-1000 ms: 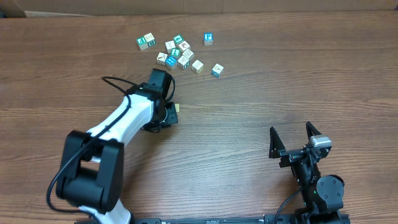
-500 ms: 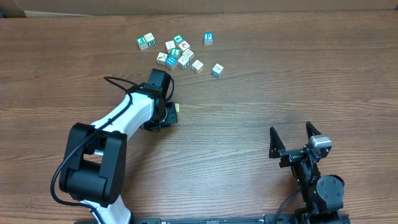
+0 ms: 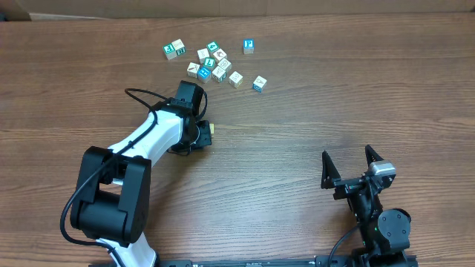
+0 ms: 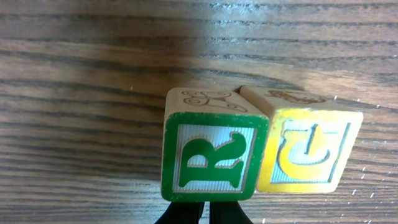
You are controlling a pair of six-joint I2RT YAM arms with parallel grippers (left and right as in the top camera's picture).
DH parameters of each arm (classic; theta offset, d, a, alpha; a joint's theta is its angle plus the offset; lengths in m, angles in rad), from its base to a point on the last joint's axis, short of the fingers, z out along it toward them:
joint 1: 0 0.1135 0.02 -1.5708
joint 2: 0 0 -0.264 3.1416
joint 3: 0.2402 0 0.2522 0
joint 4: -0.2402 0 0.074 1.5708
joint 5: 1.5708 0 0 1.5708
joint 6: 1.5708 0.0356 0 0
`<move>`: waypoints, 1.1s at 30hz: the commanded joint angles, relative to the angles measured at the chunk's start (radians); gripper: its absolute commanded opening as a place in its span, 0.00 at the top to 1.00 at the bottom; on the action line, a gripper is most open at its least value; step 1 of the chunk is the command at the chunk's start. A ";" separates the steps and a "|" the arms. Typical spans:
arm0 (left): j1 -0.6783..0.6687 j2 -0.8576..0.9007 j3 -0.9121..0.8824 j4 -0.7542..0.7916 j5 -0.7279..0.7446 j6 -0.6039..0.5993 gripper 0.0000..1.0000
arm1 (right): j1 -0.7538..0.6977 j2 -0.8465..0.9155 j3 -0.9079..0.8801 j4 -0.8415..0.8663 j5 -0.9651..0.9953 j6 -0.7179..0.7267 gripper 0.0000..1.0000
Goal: Form a horizontal line
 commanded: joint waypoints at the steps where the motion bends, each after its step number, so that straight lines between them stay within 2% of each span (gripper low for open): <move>1: 0.006 0.018 -0.005 0.007 -0.011 0.024 0.96 | -0.003 -0.010 -0.010 0.005 -0.005 0.007 0.00; 23: 0.006 0.018 -0.005 0.012 -0.023 0.031 0.96 | -0.003 -0.010 -0.010 0.005 -0.005 0.007 0.00; 28: 0.006 0.007 0.024 -0.070 0.039 0.036 0.96 | -0.003 -0.010 -0.010 0.005 -0.005 0.007 0.00; 33: 0.009 -0.069 0.177 -0.221 0.031 0.050 0.96 | -0.003 -0.010 -0.010 0.005 -0.005 0.007 0.00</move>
